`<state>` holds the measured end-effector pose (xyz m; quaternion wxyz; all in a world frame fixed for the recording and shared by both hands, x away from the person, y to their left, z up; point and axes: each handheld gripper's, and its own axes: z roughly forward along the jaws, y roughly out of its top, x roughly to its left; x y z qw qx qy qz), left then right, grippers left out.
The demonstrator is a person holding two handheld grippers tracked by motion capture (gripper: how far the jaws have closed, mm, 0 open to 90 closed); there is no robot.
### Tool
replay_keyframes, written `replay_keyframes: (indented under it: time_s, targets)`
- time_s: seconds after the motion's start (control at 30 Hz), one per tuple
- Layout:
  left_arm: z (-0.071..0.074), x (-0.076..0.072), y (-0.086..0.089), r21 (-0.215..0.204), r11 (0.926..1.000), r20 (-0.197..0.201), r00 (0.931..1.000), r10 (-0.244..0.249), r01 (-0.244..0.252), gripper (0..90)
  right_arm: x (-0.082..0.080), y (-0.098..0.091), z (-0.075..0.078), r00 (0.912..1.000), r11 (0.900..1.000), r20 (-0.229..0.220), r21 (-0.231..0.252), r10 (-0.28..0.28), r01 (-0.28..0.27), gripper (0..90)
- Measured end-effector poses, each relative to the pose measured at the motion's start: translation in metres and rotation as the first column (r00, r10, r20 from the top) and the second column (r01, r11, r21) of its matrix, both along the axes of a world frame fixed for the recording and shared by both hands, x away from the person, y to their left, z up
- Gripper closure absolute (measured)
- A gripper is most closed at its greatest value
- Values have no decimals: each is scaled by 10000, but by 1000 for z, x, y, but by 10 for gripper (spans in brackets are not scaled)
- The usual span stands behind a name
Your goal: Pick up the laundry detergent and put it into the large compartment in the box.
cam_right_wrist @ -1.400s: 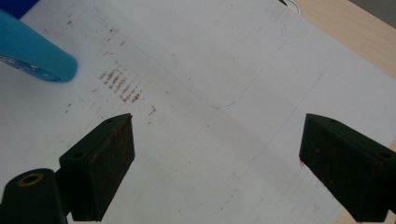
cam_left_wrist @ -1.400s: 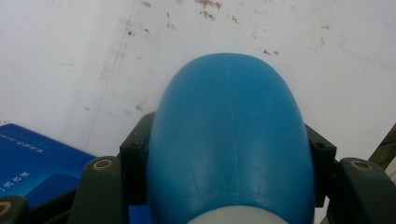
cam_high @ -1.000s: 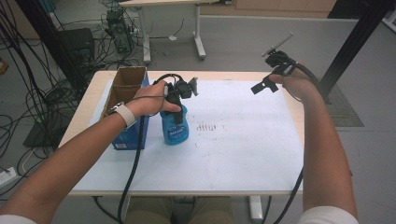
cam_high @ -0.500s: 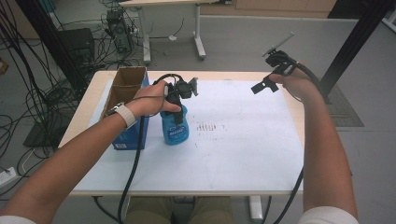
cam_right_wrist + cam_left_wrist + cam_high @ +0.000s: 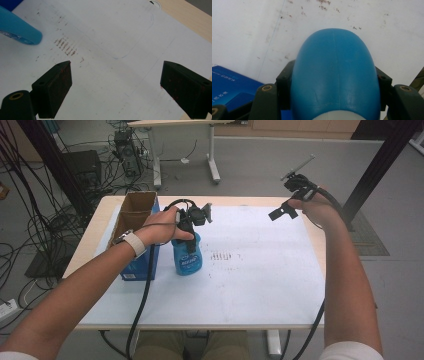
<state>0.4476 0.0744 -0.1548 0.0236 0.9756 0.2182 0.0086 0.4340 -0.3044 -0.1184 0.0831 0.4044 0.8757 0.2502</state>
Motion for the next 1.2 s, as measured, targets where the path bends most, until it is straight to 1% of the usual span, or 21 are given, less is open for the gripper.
replay_keyframes:
  time_s: [0.23,0.37,0.47,0.53,0.6,0.73,0.93,1.0,1.2]
  targets:
    - [0,1,-1,35,10000,-22,10000,-33,33,383,-1,-1,0,10000,10000,16,14,-12,12,102]
    - [0,0,0,1,10000,-13,10000,58,-58,383,-1,-1,0,10000,10000,19,12,-12,12,102]
    - [0,0,-1,31,10000,-10,10000,37,-37,384,-1,-1,0,10000,10000,12,10,-9,9,102]
    - [0,0,0,1,9999,-18,9999,142,-142,384,-2,-1,0,10000,10000,14,16,-10,10,102]
    - [1,1,-1,66,10000,-11,10000,73,-73,384,-2,-1,0,10000,10000,16,26,-10,10,102]
    - [0,0,0,-22,9998,3,9998,217,-217,384,-3,-2,0,10000,10000,24,41,-19,19,102]
    - [0,0,1,-37,9997,-29,9997,250,-250,384,-3,-1,0,10000,10000,27,37,3,-3,102]
    - [1,0,4,-102,9996,15,9996,275,-275,384,-4,-1,1,10000,10000,50,44,16,-17,102]
    - [1,-2,5,-87,9994,40,9994,342,-341,384,-6,-2,2,10000,10000,58,37,-12,12,102]
